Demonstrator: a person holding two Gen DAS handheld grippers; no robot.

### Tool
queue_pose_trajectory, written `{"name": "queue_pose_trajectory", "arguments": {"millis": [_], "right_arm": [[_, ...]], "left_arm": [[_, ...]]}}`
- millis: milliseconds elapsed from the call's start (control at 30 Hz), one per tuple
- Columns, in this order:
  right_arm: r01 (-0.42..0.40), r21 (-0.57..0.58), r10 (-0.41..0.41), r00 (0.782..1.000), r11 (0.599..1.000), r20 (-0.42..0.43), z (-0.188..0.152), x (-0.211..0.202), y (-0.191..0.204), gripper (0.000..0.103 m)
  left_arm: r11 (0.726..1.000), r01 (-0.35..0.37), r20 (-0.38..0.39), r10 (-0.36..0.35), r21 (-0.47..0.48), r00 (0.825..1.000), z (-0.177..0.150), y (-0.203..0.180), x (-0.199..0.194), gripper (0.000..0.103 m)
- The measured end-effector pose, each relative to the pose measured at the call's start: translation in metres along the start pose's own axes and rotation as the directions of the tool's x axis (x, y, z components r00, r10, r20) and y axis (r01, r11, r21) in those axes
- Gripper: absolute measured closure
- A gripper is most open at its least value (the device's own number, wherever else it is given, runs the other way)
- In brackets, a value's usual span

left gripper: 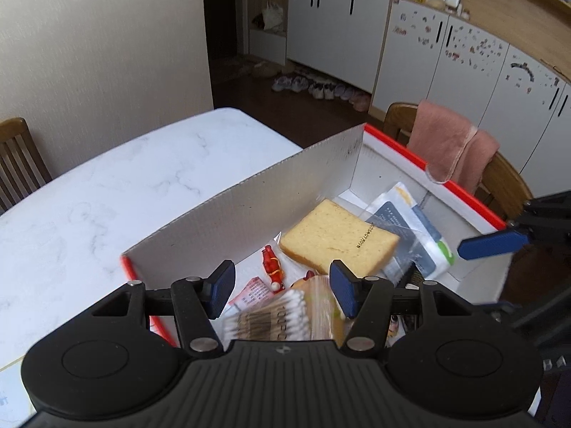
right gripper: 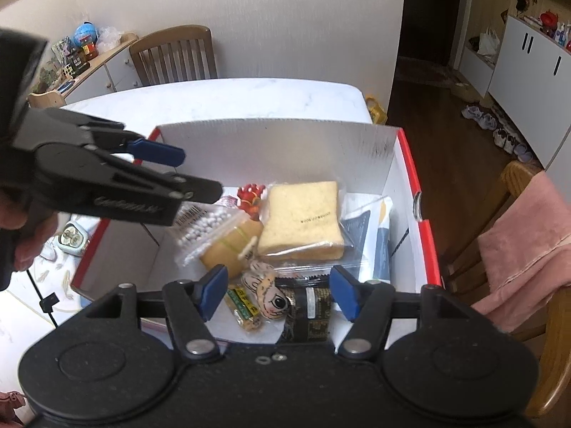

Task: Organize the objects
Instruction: 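Withdraw both grippers from the box back toward the table items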

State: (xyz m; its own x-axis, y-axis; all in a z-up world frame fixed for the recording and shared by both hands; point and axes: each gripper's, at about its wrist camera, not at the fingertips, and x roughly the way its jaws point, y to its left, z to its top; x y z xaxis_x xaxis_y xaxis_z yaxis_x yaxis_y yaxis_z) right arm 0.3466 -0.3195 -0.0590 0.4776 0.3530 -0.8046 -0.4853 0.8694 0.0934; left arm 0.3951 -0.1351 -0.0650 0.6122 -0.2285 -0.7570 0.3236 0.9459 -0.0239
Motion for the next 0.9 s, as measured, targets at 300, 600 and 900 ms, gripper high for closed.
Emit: {"name": "queue_pose_trajectory", "arguments": {"millis": [300,600,900], "right_arm": [[0.012,0.024,-0.013,0.999,1.0,0.046,0.006,-0.013,0.032,0.028],[-0.012,0.044,0.008,0.995,0.999,0.095,0.011,-0.021,0.086,0.017],[-0.032,0.029,0.028,0.993,0.999,0.119,0.015,-0.015,0.148,0.003]], "left_arm": [[0.997,0.046,0.05,-0.043,-0.069,0.998,-0.025,0.028,-0.051,0.036],[0.995,0.05,0.091,-0.042,-0.089,0.995,-0.064,0.064,-0.101,0.027],[0.997,-0.006,0.113,0.014,-0.074,0.993,-0.109,0.107,-0.14,0.019]]}}
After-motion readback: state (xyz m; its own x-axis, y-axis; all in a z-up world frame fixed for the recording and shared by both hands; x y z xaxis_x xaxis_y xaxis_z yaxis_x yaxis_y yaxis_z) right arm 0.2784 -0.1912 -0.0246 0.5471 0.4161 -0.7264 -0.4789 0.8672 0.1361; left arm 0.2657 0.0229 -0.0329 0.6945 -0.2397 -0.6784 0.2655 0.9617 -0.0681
